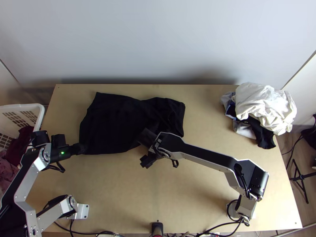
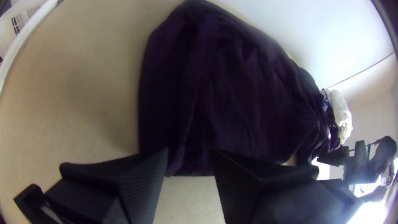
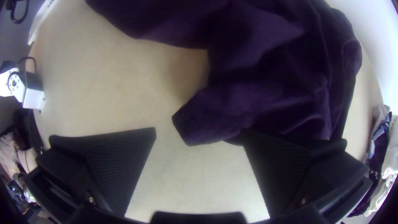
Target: Fold the t-shirt
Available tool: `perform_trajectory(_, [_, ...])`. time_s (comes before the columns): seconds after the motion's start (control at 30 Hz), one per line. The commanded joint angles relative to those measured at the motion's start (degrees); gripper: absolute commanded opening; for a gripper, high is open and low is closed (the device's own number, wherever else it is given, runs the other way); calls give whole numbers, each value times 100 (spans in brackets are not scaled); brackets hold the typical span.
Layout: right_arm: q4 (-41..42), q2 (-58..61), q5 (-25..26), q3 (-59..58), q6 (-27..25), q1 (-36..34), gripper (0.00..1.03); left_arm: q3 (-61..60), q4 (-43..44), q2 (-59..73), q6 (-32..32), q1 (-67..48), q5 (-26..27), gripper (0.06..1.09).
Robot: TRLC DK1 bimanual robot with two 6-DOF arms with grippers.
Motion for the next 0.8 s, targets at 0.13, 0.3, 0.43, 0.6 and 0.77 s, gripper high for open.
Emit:
perform_trajectory(0.13, [3, 144, 4, -50, -28, 167, 94, -222, 318, 72, 36, -284, -240, 60])
perform_trajectory(0.3, [3, 329, 21, 46, -55, 194, 89, -205, 353, 72, 45, -249, -249, 58])
perform_trajectory(0.43, [56, 399, 162, 108, -99, 238, 67, -170, 344, 186, 62, -222, -249, 20])
perform_trajectory(0.6, [73, 338, 373, 99, -195, 264, 37, -64, 326, 344, 36, 41, -240, 10])
perform_trajectory(0.77, [143, 162, 417, -42, -336, 264, 7, -55, 124, -16, 27, 103, -179, 10])
